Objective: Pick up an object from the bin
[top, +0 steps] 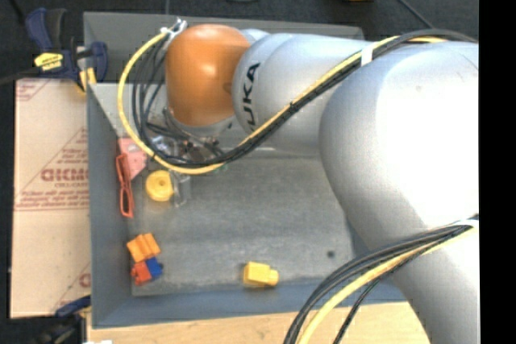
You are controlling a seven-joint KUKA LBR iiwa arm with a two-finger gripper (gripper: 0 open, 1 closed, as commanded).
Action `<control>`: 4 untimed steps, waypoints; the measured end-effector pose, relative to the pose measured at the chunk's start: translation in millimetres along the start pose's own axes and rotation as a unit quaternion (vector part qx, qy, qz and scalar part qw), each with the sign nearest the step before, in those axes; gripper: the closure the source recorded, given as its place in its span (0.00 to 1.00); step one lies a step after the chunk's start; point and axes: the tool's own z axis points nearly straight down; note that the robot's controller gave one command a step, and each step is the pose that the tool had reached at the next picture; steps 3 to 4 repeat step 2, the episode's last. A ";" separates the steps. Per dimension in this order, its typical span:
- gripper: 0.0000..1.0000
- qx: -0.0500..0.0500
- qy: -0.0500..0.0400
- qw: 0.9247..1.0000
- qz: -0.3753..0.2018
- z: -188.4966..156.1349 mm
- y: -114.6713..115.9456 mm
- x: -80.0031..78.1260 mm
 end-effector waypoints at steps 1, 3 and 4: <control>1.00 0.000 0.000 1.000 0.000 -14.7 -0.2 -0.1; 1.00 0.001 -0.001 1.000 0.000 -30.4 -0.4 -0.8; 1.00 0.001 -0.001 1.000 0.000 -30.4 -0.4 -0.8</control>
Offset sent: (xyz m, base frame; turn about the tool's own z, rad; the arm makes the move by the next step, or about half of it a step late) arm 0.0000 0.0001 0.0017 0.0000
